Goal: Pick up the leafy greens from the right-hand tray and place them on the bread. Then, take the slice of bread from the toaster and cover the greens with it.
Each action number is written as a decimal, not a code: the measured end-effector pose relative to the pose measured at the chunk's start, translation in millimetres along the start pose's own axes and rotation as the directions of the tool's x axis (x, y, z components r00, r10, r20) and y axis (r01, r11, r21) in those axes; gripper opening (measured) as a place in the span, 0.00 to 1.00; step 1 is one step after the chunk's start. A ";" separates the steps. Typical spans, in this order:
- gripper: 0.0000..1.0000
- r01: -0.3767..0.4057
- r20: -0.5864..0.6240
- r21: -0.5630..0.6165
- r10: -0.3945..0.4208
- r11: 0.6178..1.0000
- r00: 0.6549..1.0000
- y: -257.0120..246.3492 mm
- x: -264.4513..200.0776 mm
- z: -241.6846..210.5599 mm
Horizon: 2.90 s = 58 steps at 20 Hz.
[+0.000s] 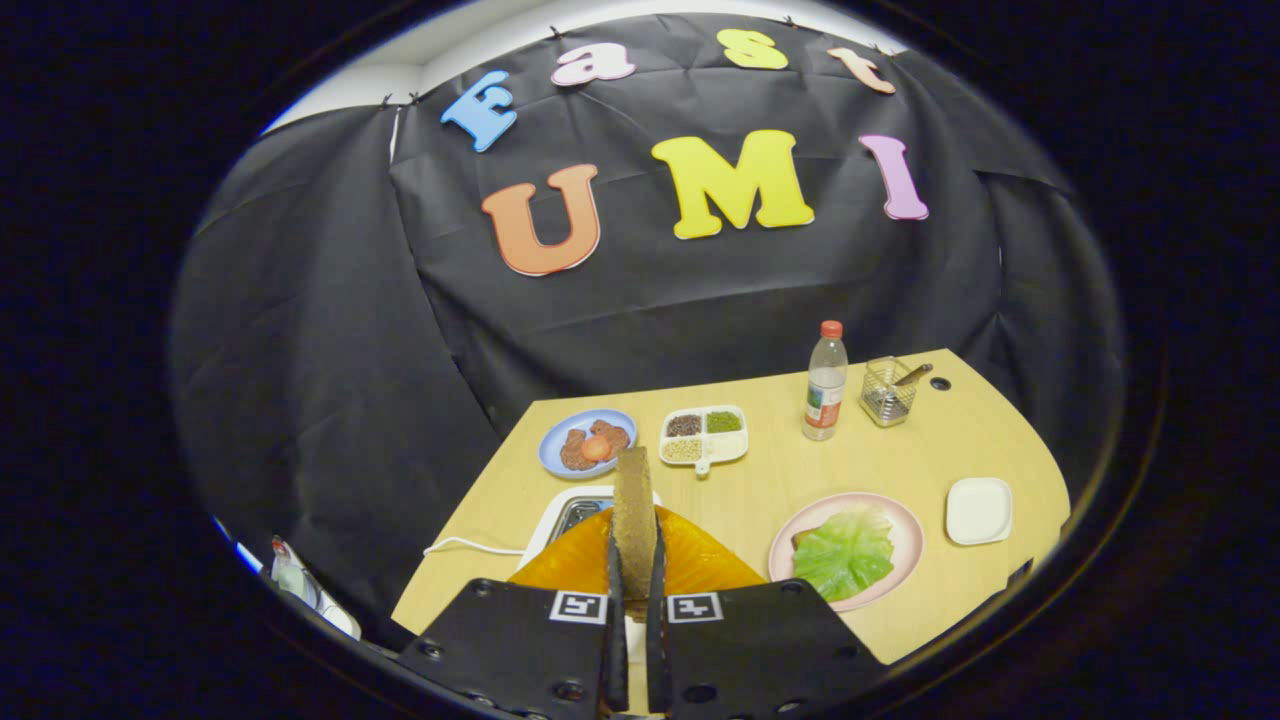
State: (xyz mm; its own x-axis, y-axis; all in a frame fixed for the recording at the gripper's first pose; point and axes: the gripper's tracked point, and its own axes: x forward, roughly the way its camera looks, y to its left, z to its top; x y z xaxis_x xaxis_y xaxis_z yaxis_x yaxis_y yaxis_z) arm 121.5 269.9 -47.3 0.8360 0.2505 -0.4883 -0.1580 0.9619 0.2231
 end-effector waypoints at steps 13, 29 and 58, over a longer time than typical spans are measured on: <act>0.07 0.044 -0.070 0.028 -0.042 0.999 0.997 -119.1 52.0 -34.3; 0.09 0.048 -0.079 0.079 -0.041 0.996 0.996 -218.1 99.9 -78.9; 0.81 0.319 0.142 -0.097 -0.304 0.943 0.942 -248.3 48.5 -65.3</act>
State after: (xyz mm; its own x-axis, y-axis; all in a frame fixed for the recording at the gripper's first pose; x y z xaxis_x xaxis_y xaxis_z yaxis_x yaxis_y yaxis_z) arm 166.9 50.4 -181.5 0.9103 -0.0720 -0.4076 0.0667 0.9974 -0.0272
